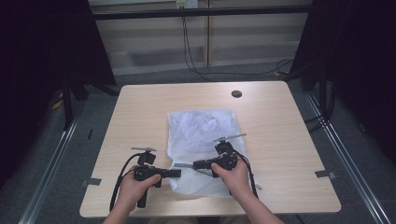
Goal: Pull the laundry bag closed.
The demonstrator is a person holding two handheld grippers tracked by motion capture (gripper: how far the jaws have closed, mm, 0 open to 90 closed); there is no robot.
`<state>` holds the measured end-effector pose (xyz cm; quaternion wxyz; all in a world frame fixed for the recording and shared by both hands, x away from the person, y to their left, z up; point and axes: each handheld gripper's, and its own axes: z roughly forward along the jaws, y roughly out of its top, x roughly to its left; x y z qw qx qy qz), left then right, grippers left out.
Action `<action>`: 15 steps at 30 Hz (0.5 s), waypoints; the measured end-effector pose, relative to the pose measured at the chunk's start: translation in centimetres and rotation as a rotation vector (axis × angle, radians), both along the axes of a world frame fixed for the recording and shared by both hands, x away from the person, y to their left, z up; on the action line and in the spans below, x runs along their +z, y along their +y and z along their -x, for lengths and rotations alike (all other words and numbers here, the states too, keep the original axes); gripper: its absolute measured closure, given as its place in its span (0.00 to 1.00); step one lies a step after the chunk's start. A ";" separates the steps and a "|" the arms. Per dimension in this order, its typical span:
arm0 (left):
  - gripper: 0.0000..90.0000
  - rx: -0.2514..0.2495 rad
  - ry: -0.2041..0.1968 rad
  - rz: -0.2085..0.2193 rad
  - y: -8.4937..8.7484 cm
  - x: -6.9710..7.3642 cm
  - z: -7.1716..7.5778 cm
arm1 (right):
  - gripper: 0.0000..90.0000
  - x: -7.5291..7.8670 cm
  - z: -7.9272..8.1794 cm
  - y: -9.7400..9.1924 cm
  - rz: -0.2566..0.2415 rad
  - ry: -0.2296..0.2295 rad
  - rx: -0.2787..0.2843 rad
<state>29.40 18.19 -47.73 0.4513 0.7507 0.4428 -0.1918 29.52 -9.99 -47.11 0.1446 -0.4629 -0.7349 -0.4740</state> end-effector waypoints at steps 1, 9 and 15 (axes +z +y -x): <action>0.99 0.000 0.001 0.002 0.0 0.0 0.0 | 0.97 0.0 0.0 0.0 -0.001 -0.001 0.000; 0.99 -0.004 0.007 0.007 -0.1 0.1 0.1 | 0.97 0.0 -0.1 -0.2 -0.012 0.009 -0.003; 0.99 -0.003 0.004 -0.002 0.0 0.0 0.0 | 0.97 0.0 -0.2 -0.3 0.000 0.008 -0.011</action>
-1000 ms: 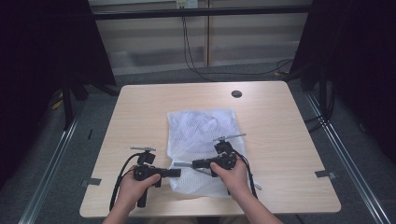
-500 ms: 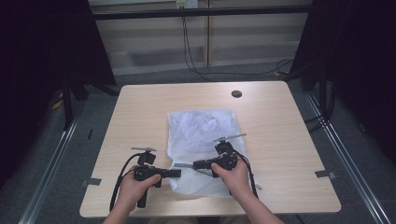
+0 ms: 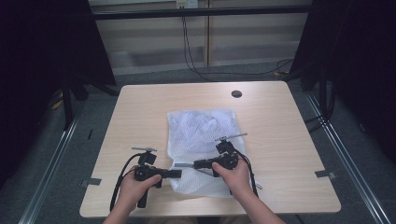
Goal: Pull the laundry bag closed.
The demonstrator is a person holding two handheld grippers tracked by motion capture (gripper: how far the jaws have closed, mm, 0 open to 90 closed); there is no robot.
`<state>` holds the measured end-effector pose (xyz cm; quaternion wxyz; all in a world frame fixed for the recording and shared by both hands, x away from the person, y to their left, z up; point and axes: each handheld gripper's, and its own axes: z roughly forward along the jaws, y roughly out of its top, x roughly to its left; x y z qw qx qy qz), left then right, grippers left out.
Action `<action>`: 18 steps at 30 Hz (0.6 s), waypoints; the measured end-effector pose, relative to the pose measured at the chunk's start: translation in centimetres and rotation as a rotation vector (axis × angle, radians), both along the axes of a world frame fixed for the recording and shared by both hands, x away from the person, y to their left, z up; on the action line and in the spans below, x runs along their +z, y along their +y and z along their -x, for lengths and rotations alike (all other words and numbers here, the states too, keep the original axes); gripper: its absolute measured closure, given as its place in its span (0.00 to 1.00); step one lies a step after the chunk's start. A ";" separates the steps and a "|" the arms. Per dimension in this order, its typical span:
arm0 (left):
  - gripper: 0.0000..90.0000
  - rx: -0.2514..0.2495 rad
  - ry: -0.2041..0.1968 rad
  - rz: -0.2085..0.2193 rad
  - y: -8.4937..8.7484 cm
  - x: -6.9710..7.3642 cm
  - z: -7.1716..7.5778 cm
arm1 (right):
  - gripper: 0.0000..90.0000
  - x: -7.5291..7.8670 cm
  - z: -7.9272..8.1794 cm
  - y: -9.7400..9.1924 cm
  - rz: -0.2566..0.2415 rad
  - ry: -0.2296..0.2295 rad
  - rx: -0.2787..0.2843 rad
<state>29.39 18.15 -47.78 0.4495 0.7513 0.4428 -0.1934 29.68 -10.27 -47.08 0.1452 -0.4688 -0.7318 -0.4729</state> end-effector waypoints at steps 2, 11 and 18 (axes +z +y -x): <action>0.99 0.007 0.002 0.004 0.2 0.0 -0.1 | 0.97 -0.1 -0.1 -0.2 0.001 -0.001 -0.001; 0.99 0.009 0.005 0.006 0.4 -0.1 -0.2 | 0.97 0.0 0.0 -1.2 0.011 -0.002 -0.009; 0.99 0.005 0.001 0.004 0.4 0.0 -0.1 | 0.97 -0.1 -0.1 -1.3 0.002 0.001 -0.007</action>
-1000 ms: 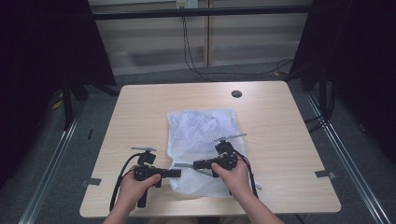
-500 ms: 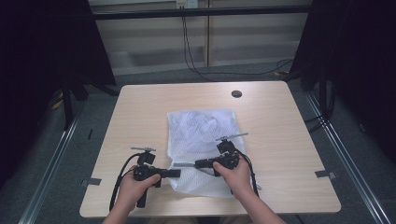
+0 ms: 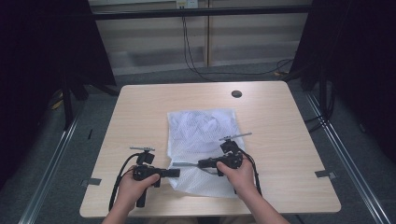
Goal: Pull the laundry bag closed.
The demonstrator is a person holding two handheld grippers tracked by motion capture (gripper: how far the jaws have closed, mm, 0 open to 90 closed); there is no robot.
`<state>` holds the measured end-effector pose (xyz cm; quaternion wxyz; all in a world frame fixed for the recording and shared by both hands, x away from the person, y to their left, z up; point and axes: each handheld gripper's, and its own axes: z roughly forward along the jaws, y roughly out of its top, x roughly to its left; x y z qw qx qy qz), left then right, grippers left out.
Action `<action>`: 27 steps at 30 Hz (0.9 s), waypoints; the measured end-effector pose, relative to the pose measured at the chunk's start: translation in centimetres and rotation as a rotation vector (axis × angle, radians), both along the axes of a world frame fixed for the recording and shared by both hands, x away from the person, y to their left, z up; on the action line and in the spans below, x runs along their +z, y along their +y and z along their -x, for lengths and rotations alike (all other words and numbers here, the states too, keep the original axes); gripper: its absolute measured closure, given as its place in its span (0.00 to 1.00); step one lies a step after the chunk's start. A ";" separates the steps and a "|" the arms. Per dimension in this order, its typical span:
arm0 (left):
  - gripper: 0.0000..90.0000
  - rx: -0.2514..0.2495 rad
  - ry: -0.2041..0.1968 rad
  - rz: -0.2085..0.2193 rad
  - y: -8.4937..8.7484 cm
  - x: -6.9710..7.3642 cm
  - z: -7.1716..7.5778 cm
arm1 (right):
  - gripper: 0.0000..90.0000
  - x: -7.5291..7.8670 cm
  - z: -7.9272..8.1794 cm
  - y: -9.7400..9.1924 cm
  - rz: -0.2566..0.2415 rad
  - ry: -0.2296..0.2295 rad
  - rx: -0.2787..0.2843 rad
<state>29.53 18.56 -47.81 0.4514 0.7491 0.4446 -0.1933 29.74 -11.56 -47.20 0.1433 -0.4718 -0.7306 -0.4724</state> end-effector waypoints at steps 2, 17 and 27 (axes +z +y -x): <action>0.99 0.004 -0.003 -0.003 0.1 0.0 0.0 | 0.97 -0.1 0.0 -0.2 0.004 -0.005 -0.006; 0.99 0.013 0.000 -0.013 0.1 0.0 -0.1 | 0.97 -0.1 0.0 -0.4 0.009 0.007 -0.012; 0.99 0.025 0.000 -0.006 0.1 0.0 -0.1 | 0.97 -0.2 0.1 -0.8 -0.001 0.008 -0.011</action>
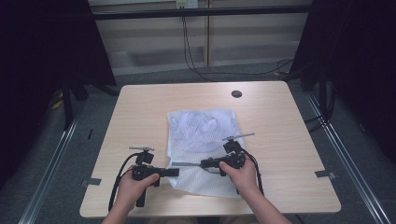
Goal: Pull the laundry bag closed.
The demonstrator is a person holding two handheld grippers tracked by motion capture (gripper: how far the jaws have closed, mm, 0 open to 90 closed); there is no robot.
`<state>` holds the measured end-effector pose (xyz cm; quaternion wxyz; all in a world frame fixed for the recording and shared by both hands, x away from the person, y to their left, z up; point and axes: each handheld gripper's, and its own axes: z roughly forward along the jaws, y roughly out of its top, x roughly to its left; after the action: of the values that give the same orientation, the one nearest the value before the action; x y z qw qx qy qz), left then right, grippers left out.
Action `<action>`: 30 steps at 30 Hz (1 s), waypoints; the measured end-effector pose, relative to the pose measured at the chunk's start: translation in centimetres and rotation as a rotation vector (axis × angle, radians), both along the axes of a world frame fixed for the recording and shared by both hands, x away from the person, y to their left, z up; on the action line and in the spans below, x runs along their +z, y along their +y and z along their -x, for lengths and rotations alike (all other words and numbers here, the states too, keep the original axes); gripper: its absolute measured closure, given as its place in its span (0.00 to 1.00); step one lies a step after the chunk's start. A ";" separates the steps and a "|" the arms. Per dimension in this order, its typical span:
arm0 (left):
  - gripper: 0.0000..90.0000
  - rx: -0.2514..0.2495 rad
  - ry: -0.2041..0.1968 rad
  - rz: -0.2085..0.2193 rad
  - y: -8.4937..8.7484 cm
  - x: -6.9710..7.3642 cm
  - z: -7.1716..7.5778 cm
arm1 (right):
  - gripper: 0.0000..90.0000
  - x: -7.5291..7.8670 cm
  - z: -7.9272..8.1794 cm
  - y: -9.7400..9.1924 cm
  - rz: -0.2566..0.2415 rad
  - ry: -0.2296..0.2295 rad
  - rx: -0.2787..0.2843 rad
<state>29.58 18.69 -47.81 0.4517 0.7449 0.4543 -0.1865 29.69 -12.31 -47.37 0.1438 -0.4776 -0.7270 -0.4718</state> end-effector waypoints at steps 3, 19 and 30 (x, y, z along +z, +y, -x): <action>0.99 0.002 0.001 0.000 0.0 0.0 0.0 | 0.97 0.0 0.0 0.0 0.001 0.002 0.002; 0.99 0.002 -0.004 -0.006 0.0 0.0 0.0 | 0.97 0.0 0.1 -0.3 0.005 -0.001 0.001; 0.99 0.005 0.003 -0.001 0.1 0.0 0.0 | 0.97 0.1 0.0 -0.6 0.000 0.011 0.005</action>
<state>29.61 18.77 -47.85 0.4511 0.7438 0.4567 -0.1861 29.67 -12.91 -47.25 0.1491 -0.4786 -0.7273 -0.4688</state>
